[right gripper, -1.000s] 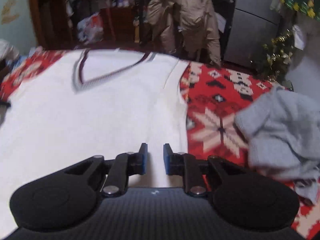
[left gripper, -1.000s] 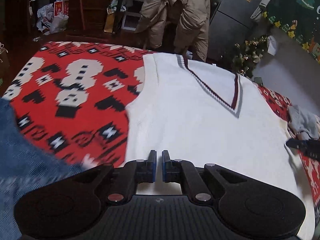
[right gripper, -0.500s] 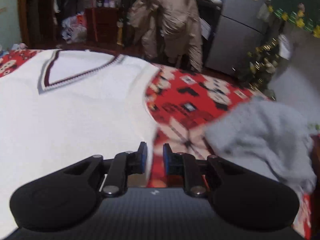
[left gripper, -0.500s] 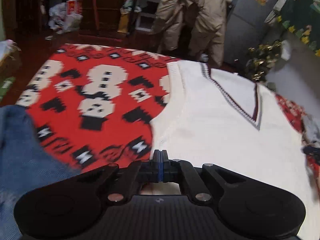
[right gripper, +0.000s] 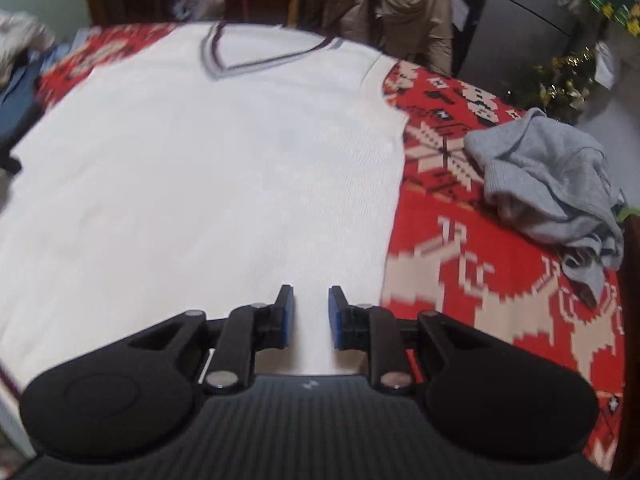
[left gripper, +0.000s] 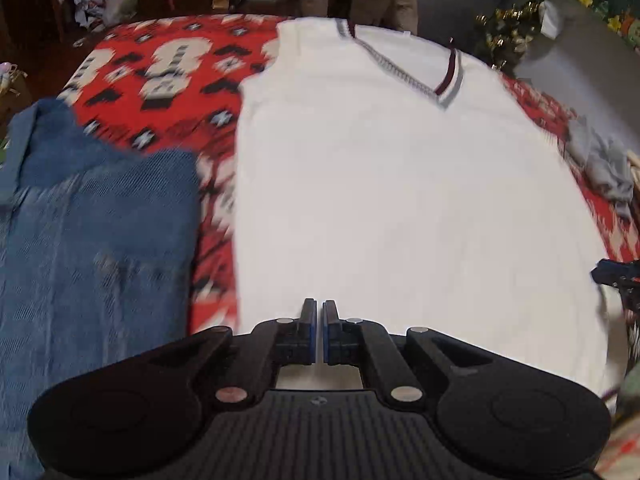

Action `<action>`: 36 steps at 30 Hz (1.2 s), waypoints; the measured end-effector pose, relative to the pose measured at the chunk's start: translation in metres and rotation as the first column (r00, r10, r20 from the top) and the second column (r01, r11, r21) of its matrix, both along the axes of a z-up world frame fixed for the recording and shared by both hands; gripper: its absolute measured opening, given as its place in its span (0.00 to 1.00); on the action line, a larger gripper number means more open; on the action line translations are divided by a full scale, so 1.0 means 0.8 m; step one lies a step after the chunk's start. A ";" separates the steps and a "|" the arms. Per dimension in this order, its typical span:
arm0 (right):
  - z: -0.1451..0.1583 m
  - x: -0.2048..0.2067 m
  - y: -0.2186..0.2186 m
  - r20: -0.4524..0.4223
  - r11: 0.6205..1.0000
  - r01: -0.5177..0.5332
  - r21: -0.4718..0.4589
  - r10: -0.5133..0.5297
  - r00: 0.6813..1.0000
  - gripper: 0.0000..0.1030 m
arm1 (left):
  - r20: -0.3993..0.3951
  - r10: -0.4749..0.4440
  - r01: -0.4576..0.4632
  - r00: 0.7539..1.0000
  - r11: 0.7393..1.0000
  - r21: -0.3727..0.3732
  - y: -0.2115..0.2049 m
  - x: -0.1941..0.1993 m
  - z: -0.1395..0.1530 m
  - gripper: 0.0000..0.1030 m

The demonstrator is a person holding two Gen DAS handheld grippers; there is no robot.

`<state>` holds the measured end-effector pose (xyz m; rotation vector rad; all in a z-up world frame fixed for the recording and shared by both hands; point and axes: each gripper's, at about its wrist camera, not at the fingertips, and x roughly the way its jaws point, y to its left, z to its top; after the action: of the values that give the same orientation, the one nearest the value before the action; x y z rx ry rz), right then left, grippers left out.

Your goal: Fold clothes

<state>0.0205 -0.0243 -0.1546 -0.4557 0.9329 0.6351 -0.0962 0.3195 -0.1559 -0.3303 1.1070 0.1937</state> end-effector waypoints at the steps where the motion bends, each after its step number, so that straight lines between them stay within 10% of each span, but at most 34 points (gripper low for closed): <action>1: 0.001 -0.006 -0.006 -0.021 1.000 -0.004 -0.006 0.004 1.000 0.20 | -0.010 0.001 -0.001 1.000 1.000 0.003 0.000 -0.009 0.000 0.04; 10: 0.014 -0.062 -0.034 -0.172 0.996 -0.024 -0.083 0.009 0.985 0.28 | -0.126 -0.053 0.064 0.991 0.994 0.088 -0.031 -0.039 0.012 0.05; 20: 0.019 -0.130 0.023 -0.091 0.948 -0.239 -0.210 0.225 0.970 0.28 | -0.108 -0.114 0.113 0.988 0.994 -0.013 -0.061 -0.052 -0.004 0.04; 26: 0.022 -0.114 -0.003 -0.169 0.976 -0.162 -0.144 0.137 0.976 0.30 | -0.155 -0.037 0.023 0.987 0.995 -0.097 -0.023 -0.071 -0.013 0.03; 36: 0.034 -0.125 -0.036 -0.252 0.978 -0.151 -0.144 0.111 0.961 0.28 | -0.276 -0.154 0.158 0.949 0.987 -0.008 -0.048 -0.065 -0.006 0.03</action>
<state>-0.0796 -0.0532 -0.1273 -0.5986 1.2003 0.7505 -0.1486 0.2813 -0.1610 -0.2043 1.4014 0.1085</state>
